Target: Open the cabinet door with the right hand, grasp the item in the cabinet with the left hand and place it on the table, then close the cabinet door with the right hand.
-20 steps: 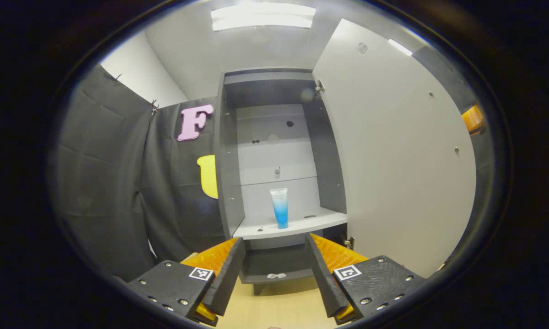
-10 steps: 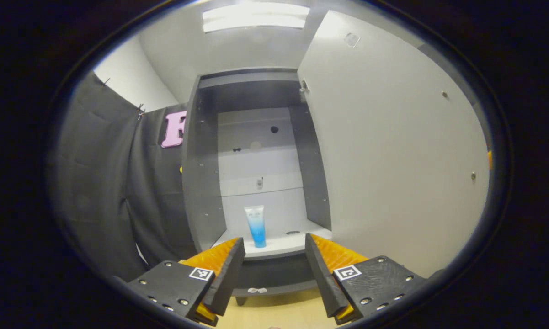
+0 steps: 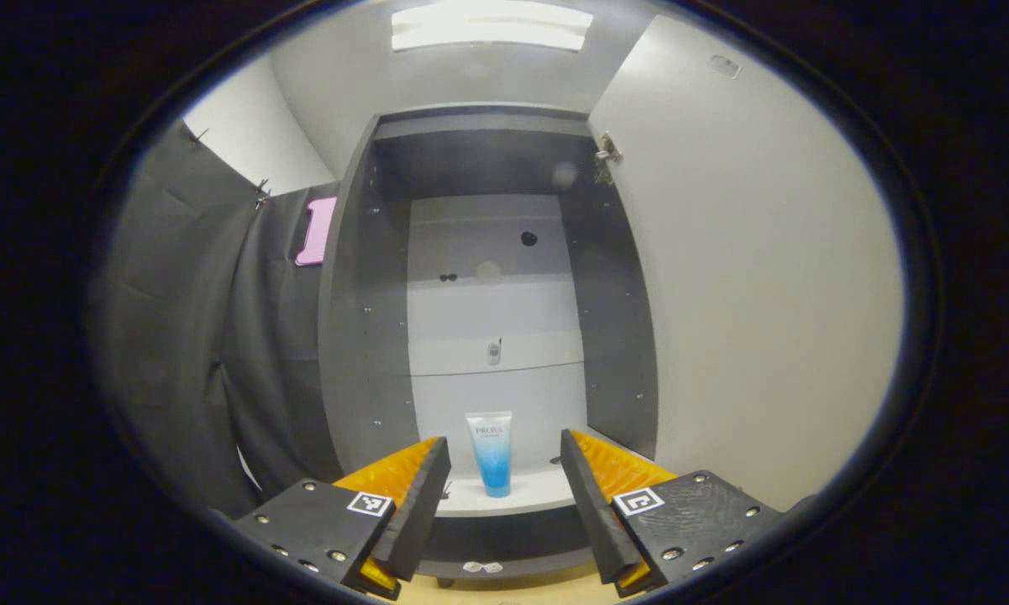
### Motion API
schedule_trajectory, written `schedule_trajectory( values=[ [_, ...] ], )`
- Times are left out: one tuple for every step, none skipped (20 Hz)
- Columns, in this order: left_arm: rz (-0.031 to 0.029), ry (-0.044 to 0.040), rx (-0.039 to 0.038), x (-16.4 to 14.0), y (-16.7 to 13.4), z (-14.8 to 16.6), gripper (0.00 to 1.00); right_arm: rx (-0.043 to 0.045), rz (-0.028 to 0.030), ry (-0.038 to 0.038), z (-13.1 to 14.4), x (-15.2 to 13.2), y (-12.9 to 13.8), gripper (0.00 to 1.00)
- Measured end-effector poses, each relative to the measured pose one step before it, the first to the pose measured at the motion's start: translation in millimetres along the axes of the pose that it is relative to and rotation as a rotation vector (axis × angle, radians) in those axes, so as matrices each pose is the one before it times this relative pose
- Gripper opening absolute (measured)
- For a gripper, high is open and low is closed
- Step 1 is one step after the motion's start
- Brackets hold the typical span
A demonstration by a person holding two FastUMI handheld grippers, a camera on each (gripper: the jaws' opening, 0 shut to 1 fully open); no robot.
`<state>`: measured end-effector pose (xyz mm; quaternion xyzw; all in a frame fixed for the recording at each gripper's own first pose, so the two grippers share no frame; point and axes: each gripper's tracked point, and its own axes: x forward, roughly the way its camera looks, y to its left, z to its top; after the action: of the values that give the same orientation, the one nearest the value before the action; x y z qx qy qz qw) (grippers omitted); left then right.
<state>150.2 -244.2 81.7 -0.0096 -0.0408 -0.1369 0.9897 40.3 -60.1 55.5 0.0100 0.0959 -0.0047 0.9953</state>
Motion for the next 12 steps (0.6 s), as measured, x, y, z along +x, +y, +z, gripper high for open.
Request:
schedule_trajectory(
  values=[
    [-0.00035, 0.00793, -0.00863, 11.65, 3.25, -5.66, 0.80, 0.00381, -0.01342, -0.00012, 0.72, 4.03, 0.77, 0.99],
    [-0.00079, 0.00811, -0.00807, 10.93, 3.63, -4.71, 0.80, 0.00303, -0.01453, 0.00109, 0.92, 4.37, -0.81, 0.99],
    [-0.00280, 0.00978, -0.00620, 10.27, 3.00, -4.40, 0.80, 0.00180, -0.01366, 0.00213, -0.06, 4.28, -1.07, 0.99],
    [-0.00160, 0.00953, -0.00298, 10.53, 3.19, -5.25, 0.80, -0.00009, -0.01475, 0.00531, -1.20, 5.35, -0.14, 0.94],
    [-0.00189, 0.00872, -0.00024, 11.63, 1.81, -5.62, 0.80, 0.00075, -0.01577, 0.00660, -1.37, 4.84, -1.32, 0.99],
    [-0.00354, 0.00675, 0.00056, 11.80, 0.39, -5.10, 0.80, 0.00181, -0.01364, 0.00618, -2.07, 3.53, -0.06, 0.99],
    [-0.00451, 0.00612, 0.00155, 10.03, 0.24, -3.21, 0.80, 0.00354, -0.01019, 0.00555, -1.25, 4.80, 0.51, 0.99],
    [-0.00370, 0.00820, 0.00167, 9.96, 0.70, -6.48, 0.80, 0.00203, -0.00790, 0.00645, -1.13, 5.61, 1.66, 0.94],
    [-0.00573, 0.01012, 0.00165, 8.31, 0.03, -5.47, 0.80, -0.00030, -0.00820, 0.00613, -0.98, 4.98, -0.12, 0.99],
    [-0.00387, 0.00981, 0.00202, 7.44, 0.93, -6.47, 0.80, -0.00192, -0.00838, 0.00529, -1.75, 3.19, 1.56, 0.99],
    [-0.00249, 0.00797, 0.00111, 7.15, 0.28, -4.55, 0.80, -0.00138, -0.00770, 0.00520, -0.79, 3.43, 0.34, 0.94],
    [0.00118, 0.00865, 0.00195, 7.77, 1.11, -5.30, 0.80, -0.00092, -0.00669, 0.00740, -1.89, 3.30, 0.68, 0.99]
  ],
)
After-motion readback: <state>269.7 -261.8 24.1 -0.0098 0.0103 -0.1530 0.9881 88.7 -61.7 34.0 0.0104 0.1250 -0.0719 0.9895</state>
